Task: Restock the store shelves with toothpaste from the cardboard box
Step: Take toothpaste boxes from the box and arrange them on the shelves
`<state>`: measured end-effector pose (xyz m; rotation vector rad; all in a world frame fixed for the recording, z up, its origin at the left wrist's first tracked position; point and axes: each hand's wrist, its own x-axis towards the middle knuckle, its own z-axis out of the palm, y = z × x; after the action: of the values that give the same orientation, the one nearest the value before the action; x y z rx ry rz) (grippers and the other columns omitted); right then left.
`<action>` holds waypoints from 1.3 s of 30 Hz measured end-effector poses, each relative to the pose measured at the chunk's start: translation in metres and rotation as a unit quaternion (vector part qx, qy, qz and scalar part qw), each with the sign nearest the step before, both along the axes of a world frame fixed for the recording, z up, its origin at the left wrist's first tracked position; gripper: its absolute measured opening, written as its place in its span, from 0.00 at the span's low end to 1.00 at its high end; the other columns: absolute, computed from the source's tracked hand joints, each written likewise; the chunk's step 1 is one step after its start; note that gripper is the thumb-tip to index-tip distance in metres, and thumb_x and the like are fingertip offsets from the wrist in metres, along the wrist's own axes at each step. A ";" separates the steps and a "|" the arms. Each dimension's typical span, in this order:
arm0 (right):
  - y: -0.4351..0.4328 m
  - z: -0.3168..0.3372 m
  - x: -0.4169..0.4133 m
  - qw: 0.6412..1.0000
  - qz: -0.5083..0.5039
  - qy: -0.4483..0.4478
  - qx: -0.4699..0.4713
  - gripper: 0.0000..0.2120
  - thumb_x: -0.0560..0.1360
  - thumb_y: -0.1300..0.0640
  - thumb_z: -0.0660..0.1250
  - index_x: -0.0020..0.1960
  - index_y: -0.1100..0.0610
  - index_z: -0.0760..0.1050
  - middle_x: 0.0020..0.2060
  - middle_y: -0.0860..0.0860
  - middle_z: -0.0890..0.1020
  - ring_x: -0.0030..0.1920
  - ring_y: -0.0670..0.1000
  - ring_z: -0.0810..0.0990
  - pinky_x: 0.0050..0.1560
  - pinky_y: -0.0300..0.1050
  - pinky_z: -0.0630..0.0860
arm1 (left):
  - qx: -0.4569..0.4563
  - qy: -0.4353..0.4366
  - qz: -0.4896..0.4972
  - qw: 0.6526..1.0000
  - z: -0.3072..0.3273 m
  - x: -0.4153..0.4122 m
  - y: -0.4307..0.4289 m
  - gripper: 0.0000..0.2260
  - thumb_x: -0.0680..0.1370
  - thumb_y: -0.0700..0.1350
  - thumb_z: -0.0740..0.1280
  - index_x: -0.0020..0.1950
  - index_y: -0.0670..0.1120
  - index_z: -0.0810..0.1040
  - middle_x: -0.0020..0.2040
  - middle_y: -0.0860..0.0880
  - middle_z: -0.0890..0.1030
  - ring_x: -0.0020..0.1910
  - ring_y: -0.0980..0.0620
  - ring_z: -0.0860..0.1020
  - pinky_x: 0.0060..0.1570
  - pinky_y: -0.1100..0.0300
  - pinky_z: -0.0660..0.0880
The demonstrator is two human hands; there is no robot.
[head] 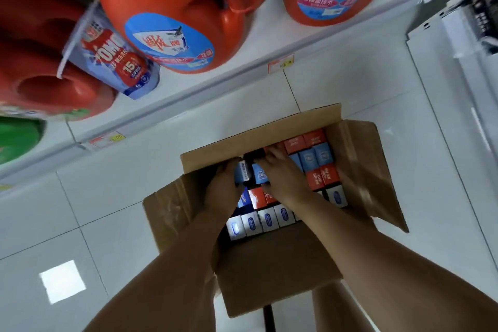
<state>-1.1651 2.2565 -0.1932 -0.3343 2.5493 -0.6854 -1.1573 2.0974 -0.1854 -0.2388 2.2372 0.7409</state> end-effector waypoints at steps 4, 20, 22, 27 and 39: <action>-0.005 0.011 -0.002 1.000 -0.025 -0.014 -0.011 0.24 0.65 0.65 0.73 0.60 0.61 0.76 0.58 0.56 0.78 0.68 0.55 0.68 0.65 0.50 0.70 | 0.015 0.013 0.045 0.999 0.006 0.005 -0.001 0.20 0.75 0.35 0.66 0.66 0.43 0.69 0.59 0.43 0.77 0.58 0.45 0.76 0.50 0.62 0.68; 0.044 0.257 -0.014 0.868 -0.375 -0.158 -0.284 0.14 0.72 0.61 0.72 0.54 0.59 0.70 0.46 0.56 0.81 0.44 0.54 0.83 0.43 0.49 0.80 | 0.118 0.054 0.352 0.927 0.271 -0.010 -0.020 0.13 0.71 0.38 0.73 0.52 0.45 0.72 0.43 0.51 0.80 0.42 0.52 0.79 0.37 0.71 0.72; 0.061 0.295 -0.027 0.851 -0.390 -0.172 -0.308 0.09 0.74 0.59 0.69 0.51 0.57 0.72 0.45 0.56 0.82 0.42 0.53 0.84 0.42 0.49 0.81 | 0.190 0.051 0.399 0.896 0.311 -0.021 -0.017 0.10 0.73 0.39 0.72 0.52 0.42 0.76 0.47 0.47 0.83 0.47 0.48 0.81 0.45 0.61 0.76; 0.095 0.396 -0.050 0.721 -0.515 -0.173 -0.430 0.09 0.80 0.51 0.58 0.45 0.55 0.71 0.39 0.50 0.78 0.39 0.48 0.80 0.42 0.45 0.77 | 0.377 0.016 0.561 0.737 0.407 -0.038 0.017 0.17 0.80 0.52 0.61 0.51 0.37 0.76 0.38 0.40 0.81 0.30 0.50 0.81 0.29 0.62 0.77; 0.128 0.554 -0.072 0.544 -0.482 -0.274 -0.630 0.11 0.79 0.47 0.59 0.47 0.53 0.73 0.35 0.51 0.78 0.35 0.46 0.78 0.40 0.40 0.76 | 0.489 -0.023 0.654 0.577 0.538 -0.052 0.070 0.40 0.73 0.72 0.43 0.73 0.46 0.65 0.63 0.43 0.70 0.68 0.37 0.66 0.55 0.41 0.65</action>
<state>-1.2375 2.3844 0.3608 0.8468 0.9631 -2.4500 -1.2093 2.1678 0.3524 -1.3298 0.8709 2.4887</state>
